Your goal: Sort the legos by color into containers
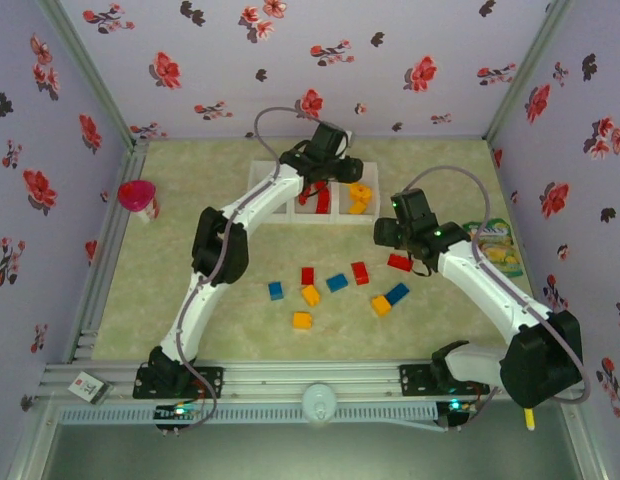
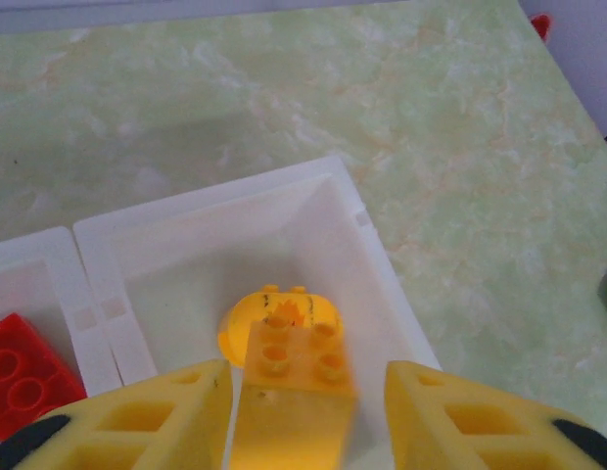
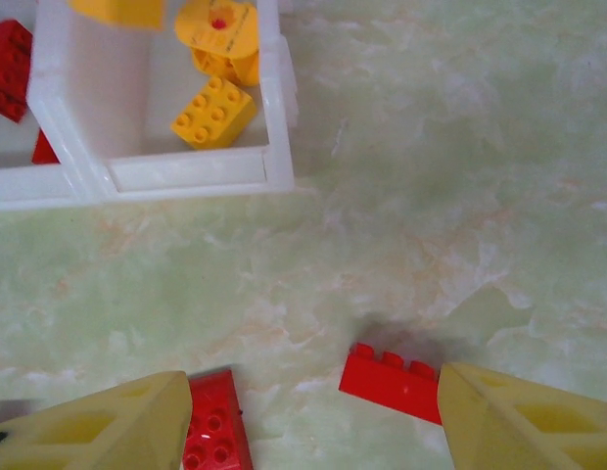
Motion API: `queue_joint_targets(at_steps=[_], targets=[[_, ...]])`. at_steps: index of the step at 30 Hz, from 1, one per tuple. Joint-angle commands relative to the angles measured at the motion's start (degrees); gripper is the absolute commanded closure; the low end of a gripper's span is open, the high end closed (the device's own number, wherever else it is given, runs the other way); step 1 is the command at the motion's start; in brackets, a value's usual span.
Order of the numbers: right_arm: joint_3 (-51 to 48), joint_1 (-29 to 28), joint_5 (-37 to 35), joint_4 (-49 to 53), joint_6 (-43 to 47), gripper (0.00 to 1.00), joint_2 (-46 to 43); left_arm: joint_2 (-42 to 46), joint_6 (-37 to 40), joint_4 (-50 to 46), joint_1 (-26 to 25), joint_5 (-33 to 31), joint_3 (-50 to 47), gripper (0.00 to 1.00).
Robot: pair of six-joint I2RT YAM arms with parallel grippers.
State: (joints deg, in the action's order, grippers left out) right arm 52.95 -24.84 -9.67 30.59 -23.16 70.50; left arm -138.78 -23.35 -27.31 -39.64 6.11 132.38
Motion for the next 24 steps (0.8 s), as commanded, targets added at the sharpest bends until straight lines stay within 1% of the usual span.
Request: queue_joint_targets(at_steps=[1, 2, 6, 9, 11, 15, 19, 24], targets=[[-1.4, 0.3, -0.4, 2.2, -0.7, 0.32, -0.7, 2.9, 1.1, 3.4, 0.5, 1.2, -0.4, 0.53], [-1.4, 0.2, -0.1, 2.5, -0.4, 0.32, -0.7, 3.6, 1.2, 4.2, 0.5, 1.3, -1.3, 0.52], [-1.2, -0.3, 0.4, 4.6, -0.3, 0.32, -0.9, 6.0, 1.5, 3.4, 0.5, 1.3, -2.5, 0.52], [-2.0, -2.0, 0.4, 6.8, -0.9, 0.32, -1.8, 10.3, 2.2, 4.5, 0.4, 1.4, -7.0, 0.52], [-3.0, -3.4, 0.7, 8.3, -1.8, 0.32, -2.5, 13.9, 3.1, 5.5, 0.5, 1.3, -11.4, 0.5], [-6.5, -7.8, 4.2, 8.9, -5.6, 0.32, -2.7, 22.2, 4.5, 8.8, 0.6, -0.3, -23.0, 0.48], [-9.2, -14.0, 4.5, 9.6, -10.7, 0.32, -1.9, 29.9, 4.9, 12.5, 0.9, -1.0, -34.1, 0.46], [-10.0, -19.7, 4.3, 10.9, -14.4, 0.32, -0.6, 37.4, 5.3, 14.9, 1.1, -1.6, -44.2, 0.46]])
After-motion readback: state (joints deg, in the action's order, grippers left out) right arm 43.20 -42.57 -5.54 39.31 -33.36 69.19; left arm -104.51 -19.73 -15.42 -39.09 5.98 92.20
